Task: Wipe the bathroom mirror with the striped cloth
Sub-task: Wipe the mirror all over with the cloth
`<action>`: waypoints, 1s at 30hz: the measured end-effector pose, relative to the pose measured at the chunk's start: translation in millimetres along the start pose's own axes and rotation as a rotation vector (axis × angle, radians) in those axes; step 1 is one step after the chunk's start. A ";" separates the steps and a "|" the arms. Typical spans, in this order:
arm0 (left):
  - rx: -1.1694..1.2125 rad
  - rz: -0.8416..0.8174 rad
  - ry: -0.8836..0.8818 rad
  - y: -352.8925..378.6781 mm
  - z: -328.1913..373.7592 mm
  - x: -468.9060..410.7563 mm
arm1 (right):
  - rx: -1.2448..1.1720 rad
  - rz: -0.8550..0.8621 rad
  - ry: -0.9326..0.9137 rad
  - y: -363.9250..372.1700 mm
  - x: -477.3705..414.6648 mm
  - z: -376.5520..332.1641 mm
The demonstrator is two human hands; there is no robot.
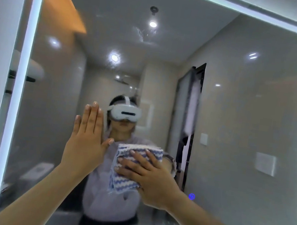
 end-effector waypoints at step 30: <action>0.032 0.034 0.033 0.3 0.8 -2.3 | -0.220 0.002 1.142 0.8 52.7 158.3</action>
Point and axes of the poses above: each hand's wrist, its own x-axis away from the middle knuckle, its own y-axis out of the palm, z = x × y, the point moved 10 cm from there along -x, towards the middle knuckle, and after that the axes turned 13 degrees about x, right-handed, at the moved point
